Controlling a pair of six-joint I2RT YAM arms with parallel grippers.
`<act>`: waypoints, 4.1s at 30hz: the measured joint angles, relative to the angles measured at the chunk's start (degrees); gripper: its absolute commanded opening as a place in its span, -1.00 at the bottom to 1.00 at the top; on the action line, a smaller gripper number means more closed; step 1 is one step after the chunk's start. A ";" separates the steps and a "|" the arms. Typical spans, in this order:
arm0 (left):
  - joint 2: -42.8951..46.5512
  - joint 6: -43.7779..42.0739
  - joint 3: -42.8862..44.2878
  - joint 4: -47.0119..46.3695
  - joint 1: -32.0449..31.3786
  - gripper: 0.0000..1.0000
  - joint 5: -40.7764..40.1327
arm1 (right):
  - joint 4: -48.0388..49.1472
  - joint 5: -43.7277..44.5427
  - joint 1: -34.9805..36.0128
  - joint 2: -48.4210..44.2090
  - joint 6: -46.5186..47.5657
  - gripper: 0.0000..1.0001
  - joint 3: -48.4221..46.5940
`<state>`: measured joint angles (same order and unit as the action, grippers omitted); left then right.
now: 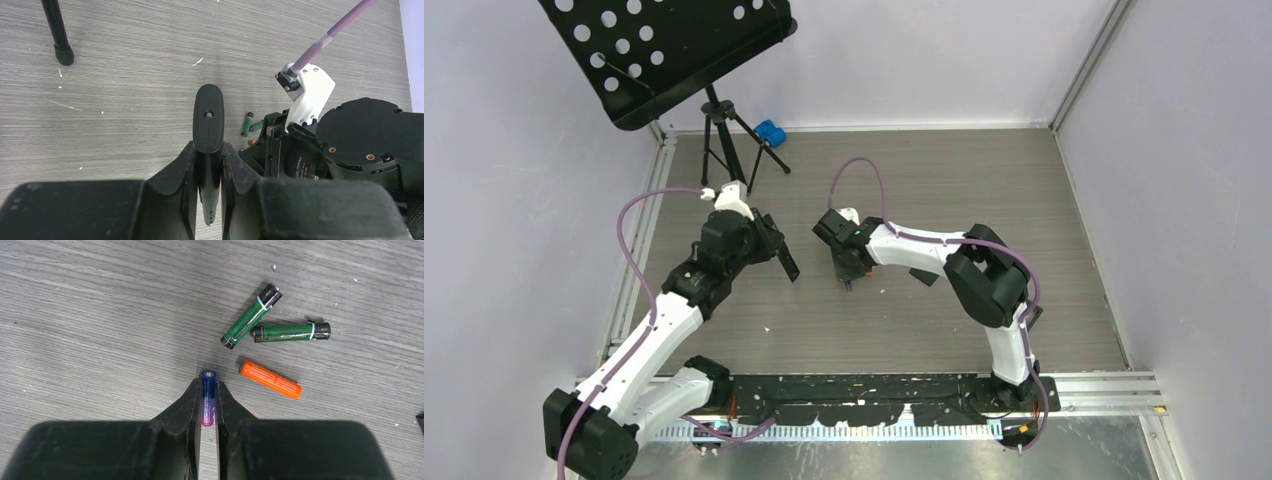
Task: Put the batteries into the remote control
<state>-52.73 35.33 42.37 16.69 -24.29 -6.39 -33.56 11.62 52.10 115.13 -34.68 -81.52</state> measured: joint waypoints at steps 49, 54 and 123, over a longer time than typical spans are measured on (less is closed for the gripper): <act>-3.28 0.13 0.02 -1.11 0.00 -1.00 14.97 | -4.44 -2.80 -1.20 -10.71 -3.43 -0.76 14.86; -3.28 0.07 0.02 -3.06 0.00 -1.00 18.95 | -1.79 -2.32 -1.27 -13.42 -3.19 -0.77 17.66; -12.28 36.44 2.69 -37.48 0.31 -1.00 46.36 | 20.00 -11.69 2.62 -52.35 10.73 -0.43 20.68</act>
<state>-65.01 71.77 45.06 -20.80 -23.99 39.97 -13.56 -0.08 54.72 62.78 -23.94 -60.84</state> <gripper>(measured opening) 0.177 0.319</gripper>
